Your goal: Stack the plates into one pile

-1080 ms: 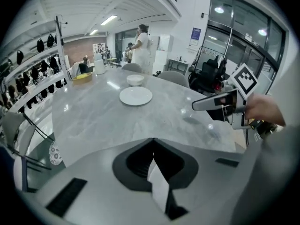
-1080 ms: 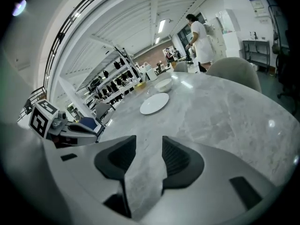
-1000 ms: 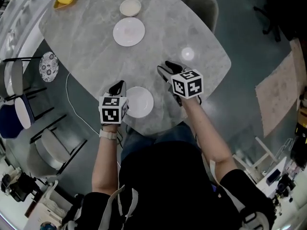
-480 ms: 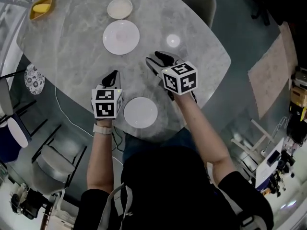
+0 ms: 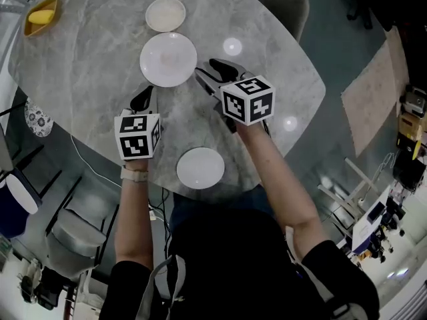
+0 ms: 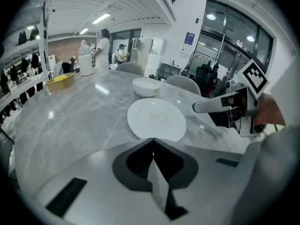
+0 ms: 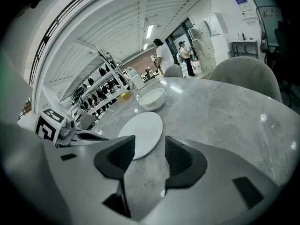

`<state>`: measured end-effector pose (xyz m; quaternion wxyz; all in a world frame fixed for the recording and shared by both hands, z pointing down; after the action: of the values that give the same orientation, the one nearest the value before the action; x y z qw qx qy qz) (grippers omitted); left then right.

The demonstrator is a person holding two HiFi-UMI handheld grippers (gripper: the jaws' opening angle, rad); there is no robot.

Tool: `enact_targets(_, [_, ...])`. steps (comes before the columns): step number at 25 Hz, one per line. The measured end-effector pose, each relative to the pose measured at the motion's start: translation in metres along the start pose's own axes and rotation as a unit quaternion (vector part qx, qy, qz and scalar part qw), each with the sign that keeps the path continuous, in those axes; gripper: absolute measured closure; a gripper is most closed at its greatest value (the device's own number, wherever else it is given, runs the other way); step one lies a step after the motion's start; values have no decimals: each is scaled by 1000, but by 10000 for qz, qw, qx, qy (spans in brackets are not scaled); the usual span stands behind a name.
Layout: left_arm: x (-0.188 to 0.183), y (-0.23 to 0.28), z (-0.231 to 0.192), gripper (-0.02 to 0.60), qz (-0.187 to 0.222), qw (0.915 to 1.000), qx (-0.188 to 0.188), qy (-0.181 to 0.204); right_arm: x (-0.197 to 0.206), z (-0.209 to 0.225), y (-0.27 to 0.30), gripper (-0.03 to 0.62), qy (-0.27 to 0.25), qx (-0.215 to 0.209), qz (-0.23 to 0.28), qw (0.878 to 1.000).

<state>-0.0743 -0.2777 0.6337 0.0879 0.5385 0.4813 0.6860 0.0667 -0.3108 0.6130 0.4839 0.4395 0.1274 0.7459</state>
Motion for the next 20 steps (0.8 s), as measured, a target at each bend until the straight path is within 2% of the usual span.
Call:
enact_targets(11, [-10,23,-17,572,138,9997,201,-54,-12,5,30,379,232,35,21,9997])
enact_targets(15, [-6,27,-19,572,59,9996,261,-21,-12,1,38,373,301,-11,-5,9995])
enact_targets(20, [-6,29,-20,573,140,9993,330,-108,-3,-7,44,377,195,-85,-182,9996])
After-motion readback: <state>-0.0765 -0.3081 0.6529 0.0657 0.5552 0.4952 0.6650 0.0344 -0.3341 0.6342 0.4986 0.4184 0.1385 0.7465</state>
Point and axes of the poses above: the fingertips, and each gripper's own axes: y forward along the fingers, z to its right, x out of its underside, the point moved 1 cm from there along -y, backward along the fingers, and after that the axes turned 12 degrees about y, right-handed, at the moved point
